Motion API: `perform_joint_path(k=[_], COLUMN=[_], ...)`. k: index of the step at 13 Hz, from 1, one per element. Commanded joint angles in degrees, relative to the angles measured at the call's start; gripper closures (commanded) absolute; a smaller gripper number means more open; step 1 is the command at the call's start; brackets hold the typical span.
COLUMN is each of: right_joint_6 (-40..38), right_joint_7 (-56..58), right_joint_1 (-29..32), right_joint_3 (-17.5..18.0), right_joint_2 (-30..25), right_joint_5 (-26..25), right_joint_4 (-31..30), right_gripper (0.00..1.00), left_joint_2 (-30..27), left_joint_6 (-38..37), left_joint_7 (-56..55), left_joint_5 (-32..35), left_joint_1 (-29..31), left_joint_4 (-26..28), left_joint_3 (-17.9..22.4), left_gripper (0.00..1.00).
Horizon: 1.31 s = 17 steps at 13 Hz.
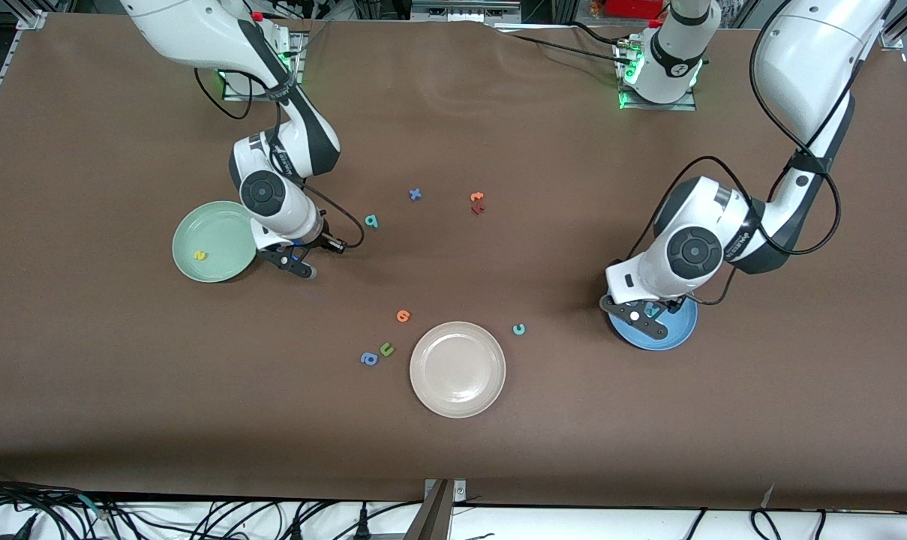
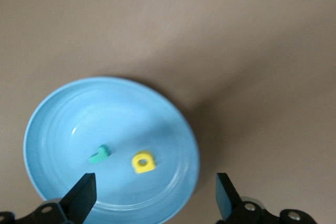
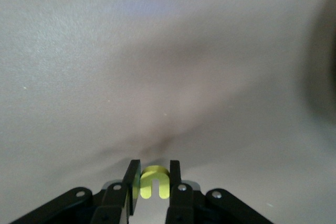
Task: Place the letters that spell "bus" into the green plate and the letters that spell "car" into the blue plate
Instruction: 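Drop the n on green while the left gripper drops the a on blue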
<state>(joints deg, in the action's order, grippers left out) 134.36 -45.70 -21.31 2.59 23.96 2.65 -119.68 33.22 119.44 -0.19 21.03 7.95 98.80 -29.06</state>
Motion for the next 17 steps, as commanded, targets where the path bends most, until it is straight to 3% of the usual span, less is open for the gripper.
perform_joint_path(k=[1, 5, 7, 10, 14, 15, 16, 17], right_joint_6=[-12.6, -17.3, -16.7, -13.3, -11.8, -11.5, -11.5, -11.6], right_joint_7=[8.8, 29.0, 36.2, 42.9, 44.4, 44.4, 44.4, 44.4], right_joint_1=[0.0, 0.1, 0.8, 4.3, 5.2, 5.2, 5.2, 5.2], right_joint_3=[-4.9, -15.0, -18.0, -18.3, -18.3, -18.2, -18.3, -18.3], right_joint_2=[-3.6, -4.4, -3.0, -0.7, 1.7, 2.0, 1.9, 1.8], right_joint_5=[0.5, 0.6, 0.7, 0.7, 0.7, 0.7, 0.7, 0.7], right_joint_4=[4.6, 4.8, 4.0, 1.9, 1.3, 1.3, 1.3, 1.3], right_gripper=[0.98, 0.98, 0.98, 0.98, 0.91, 0.76, 0.52, 0.2], left_joint_2=[2.3, 9.6, 12.9, 16.5, 21.4, 21.9, 21.9, 22.0], left_joint_6=[-0.6, -0.5, -0.5, 2.0, 14.5, 16.1, 16.1, 16.1], left_joint_7=[-5.9, -8.4, -9.5, -8.4, -1.9, -1.7, -1.6, -1.5], left_joint_5=[-2.0, -1.4, -1.5, -1.4, -1.6, -1.4, -1.2, -1.1], left_joint_1=[-4.9, -10.1, -15.0, -18.1, -19.0, -19.8, -20.2, -20.3], left_joint_4=[-5.5, -13.3, -17.7, -21.8, -22.2, -22.1, -22.0, -21.8], left_joint_3=[-0.1, 0.2, 0.5, 4.0, 5.4, 5.4, 5.6, 5.6], left_gripper=[0.0, 0.0, 0.0, 0.0, 0.0, 0.0, 0.0, 0.01])
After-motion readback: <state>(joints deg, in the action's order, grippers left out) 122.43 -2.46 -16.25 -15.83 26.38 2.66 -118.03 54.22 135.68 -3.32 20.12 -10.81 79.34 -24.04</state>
